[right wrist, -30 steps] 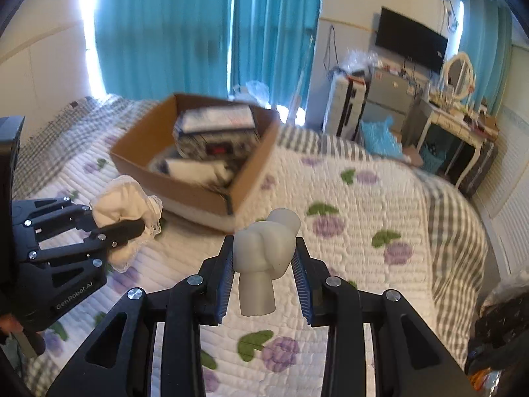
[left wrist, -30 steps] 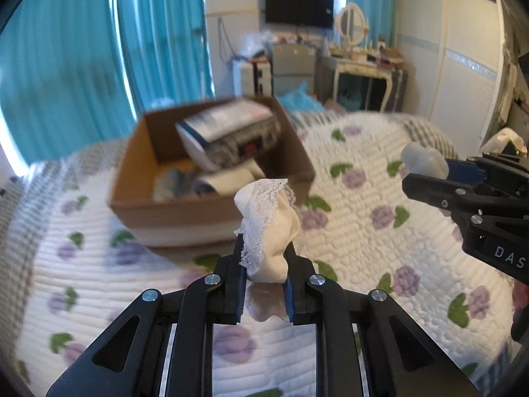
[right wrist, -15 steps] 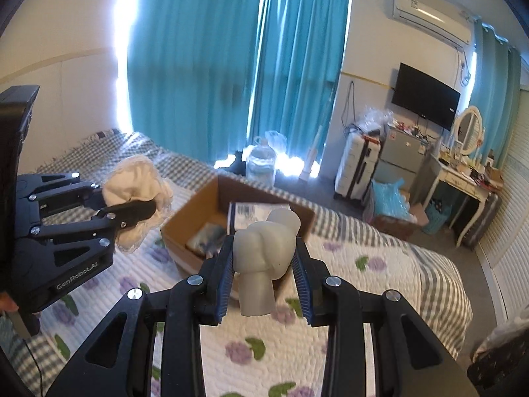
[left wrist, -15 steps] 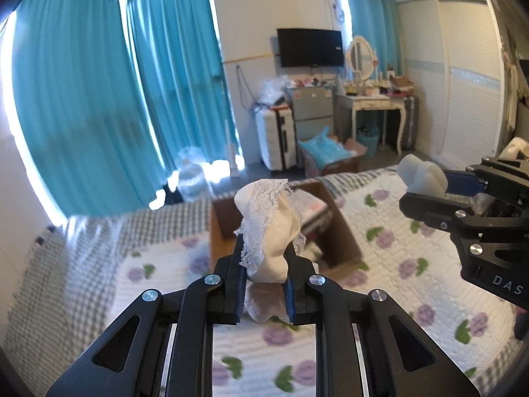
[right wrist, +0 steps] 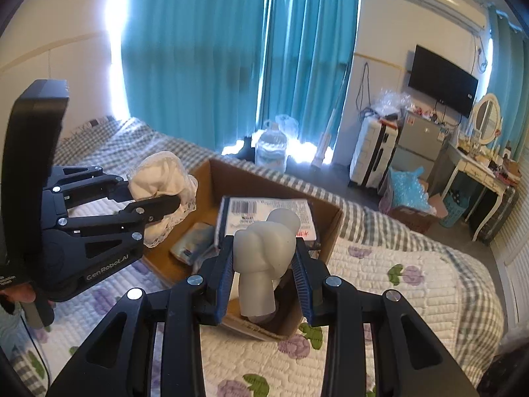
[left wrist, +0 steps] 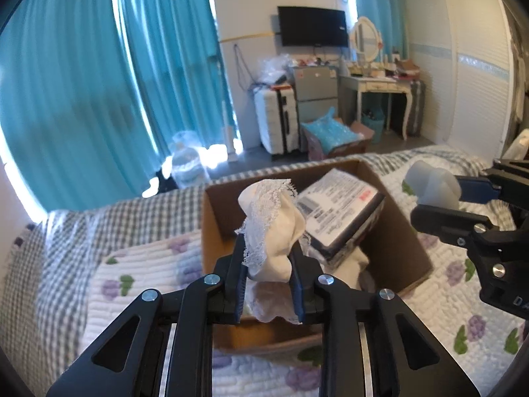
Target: Organize soft objects
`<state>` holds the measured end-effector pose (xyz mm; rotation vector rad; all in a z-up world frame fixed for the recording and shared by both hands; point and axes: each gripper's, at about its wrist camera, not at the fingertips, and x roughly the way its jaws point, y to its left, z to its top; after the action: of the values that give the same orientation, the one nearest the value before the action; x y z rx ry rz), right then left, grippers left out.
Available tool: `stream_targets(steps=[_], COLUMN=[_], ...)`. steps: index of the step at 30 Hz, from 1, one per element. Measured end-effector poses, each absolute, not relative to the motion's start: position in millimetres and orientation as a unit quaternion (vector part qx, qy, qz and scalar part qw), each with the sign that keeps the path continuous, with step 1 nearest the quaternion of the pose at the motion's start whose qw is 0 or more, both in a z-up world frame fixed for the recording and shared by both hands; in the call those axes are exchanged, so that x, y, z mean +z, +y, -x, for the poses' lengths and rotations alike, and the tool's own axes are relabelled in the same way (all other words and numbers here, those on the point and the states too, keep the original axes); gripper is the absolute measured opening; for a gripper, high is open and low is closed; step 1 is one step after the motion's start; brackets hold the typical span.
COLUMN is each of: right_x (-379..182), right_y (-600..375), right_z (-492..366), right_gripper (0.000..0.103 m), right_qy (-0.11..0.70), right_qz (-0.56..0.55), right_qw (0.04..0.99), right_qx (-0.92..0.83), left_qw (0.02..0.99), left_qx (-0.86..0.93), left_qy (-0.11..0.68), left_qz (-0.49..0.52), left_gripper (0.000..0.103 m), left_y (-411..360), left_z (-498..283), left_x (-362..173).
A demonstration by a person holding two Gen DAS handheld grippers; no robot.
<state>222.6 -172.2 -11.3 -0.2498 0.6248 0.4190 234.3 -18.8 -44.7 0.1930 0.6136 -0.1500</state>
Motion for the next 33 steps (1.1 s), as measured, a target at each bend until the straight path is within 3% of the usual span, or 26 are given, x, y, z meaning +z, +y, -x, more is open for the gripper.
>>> stream_targets(steps=[1, 2, 3, 4, 12, 13, 15, 21, 29, 33], right_x=[-15.2, -20.4, -24.8, -27.9, -50.5, -51.0, -49.6, -6.3, 89.9, 136.7], right_y=[-172.3, -171.9, -170.8, -171.7, -170.8, -170.0, -171.3, -197.1, -203.3, -202.4], right_z=[-226.4, -231.6, -236.8, -240.2, -257.8, -258.2, -257.4, -236.1, -161.6, -114.4], right_gripper=[0.033, 0.033, 0.033, 0.033, 0.039, 0.043, 0.079, 0.080, 0.081, 0.091], right_qy=[0.307, 0.311, 0.313, 0.315, 0.335, 0.339, 0.334, 0.304, 0.230, 0.182], right_qz=[0.121, 0.121, 0.122, 0.121, 0.119, 0.121, 0.123, 0.076, 0.088, 0.092], right_qw=[0.922, 0.920, 0.920, 0.919, 0.913, 0.911, 0.917, 0.938, 0.961, 0.971], right_qx=[0.204, 0.204, 0.203, 0.204, 0.200, 0.199, 0.179, 0.151, 0.125, 0.121], left_qw=[0.947, 0.948, 0.952, 0.955, 0.960, 0.960, 0.960, 0.965, 0.983, 0.994], left_qx=[-0.066, -0.058, -0.050, -0.047, -0.051, -0.052, -0.050, -0.039, -0.031, -0.013], left_qy=[0.300, 0.294, 0.284, 0.274, 0.268, 0.267, 0.267, 0.252, 0.169, 0.100], left_qz=[-0.100, -0.105, -0.105, -0.101, -0.071, -0.068, -0.066, -0.063, -0.061, -0.053], left_gripper=[0.049, 0.069, 0.082, 0.083, 0.084, 0.084, 0.084, 0.084, 0.084, 0.085], left_y=[-20.4, -21.3, -20.6, -19.0, -0.7, 0.9, 2.1, 8.5, 8.8, 12.1], left_z=[-236.8, -238.0, -239.1, -238.9, -237.5, -235.5, -232.5, -205.3, -124.7, -74.8], left_x=[-47.0, -50.1, -52.4, -53.8, -53.6, -51.7, -48.5, -18.6, 70.2, 112.4])
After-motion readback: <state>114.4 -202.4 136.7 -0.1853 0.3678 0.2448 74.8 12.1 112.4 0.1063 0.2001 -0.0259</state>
